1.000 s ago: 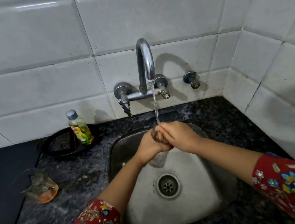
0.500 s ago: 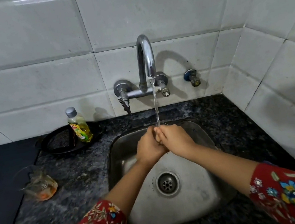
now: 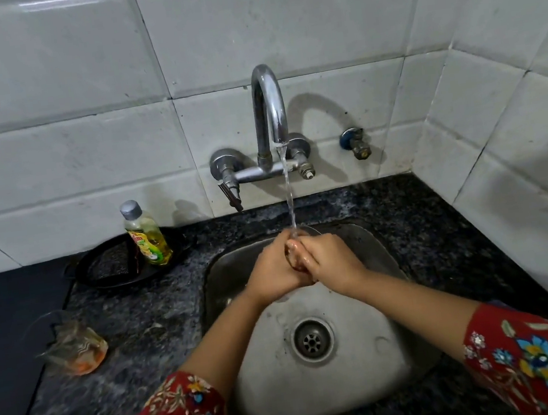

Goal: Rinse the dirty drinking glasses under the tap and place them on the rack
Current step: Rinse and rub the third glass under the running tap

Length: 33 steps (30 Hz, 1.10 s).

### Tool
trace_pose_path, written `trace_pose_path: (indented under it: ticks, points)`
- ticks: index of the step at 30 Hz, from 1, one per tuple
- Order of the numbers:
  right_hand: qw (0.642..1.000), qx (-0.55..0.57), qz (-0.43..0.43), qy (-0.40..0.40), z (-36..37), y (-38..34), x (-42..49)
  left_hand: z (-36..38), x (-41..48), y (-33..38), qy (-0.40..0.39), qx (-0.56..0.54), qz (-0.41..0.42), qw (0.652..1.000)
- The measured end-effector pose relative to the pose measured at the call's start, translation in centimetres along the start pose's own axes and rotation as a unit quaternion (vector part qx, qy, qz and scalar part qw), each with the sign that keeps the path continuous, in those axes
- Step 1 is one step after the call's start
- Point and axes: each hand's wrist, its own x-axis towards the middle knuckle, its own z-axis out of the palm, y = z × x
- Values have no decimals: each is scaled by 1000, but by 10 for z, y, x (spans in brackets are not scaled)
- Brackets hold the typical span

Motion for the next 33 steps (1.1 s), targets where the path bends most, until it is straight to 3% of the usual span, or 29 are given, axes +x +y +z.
trace_pose_path:
  ticks: [2, 4, 6, 8, 10, 13, 15, 17, 19, 21, 24, 26, 29, 31, 33]
  points:
    - [994, 42, -101, 17, -10, 6, -7, -16, 4, 1, -132, -157, -7, 979]
    - [992, 27, -118, 20, -8, 9, -7, -18, 5, 2, -169, -172, -21, 970]
    - [1000, -24, -11, -17, 0, 1, 3, -3, 3, 3, -87, -97, -39, 991]
    - [988, -121, 80, -50, 7, -10, 13, 15, 2, -2, 54, 19, -42, 997]
    - [991, -122, 52, -18, 8, -8, 13, 14, 2, -3, 91, 37, -22, 995]
    - [997, 48, -63, 18, -2, 3, -1, -9, 4, 2, -68, -101, 21, 992]
    - [994, 88, -63, 13, -3, 5, -1, -12, 4, 2, -89, -93, 25, 991]
    - [999, 32, 33, -30, 1, -4, 8, -3, -1, -1, -29, -21, -2, 999]
    - [978, -25, 173, -114, 6, -11, 20, 4, -8, -6, 0, 66, -34, 997]
    - [948, 24, 282, -146, 10, -13, 27, 11, -13, -10, 2, 121, -43, 992]
    - [920, 102, 347, -149, 11, -10, 29, 11, -19, -12, -9, 172, -41, 984]
    - [898, 183, 372, -144, 5, -5, 28, 8, -26, -17, -22, 117, -85, 989]
    - [892, 202, 365, -175, -3, 2, 23, 8, -38, -38, 17, -87, -197, 976]
    - [892, 168, 358, -219, 0, 0, 15, 10, -44, -51, 9, -243, -288, 926]
    - [879, 145, 362, -273, 5, -7, 6, 14, -47, -50, 12, -376, -364, 852]
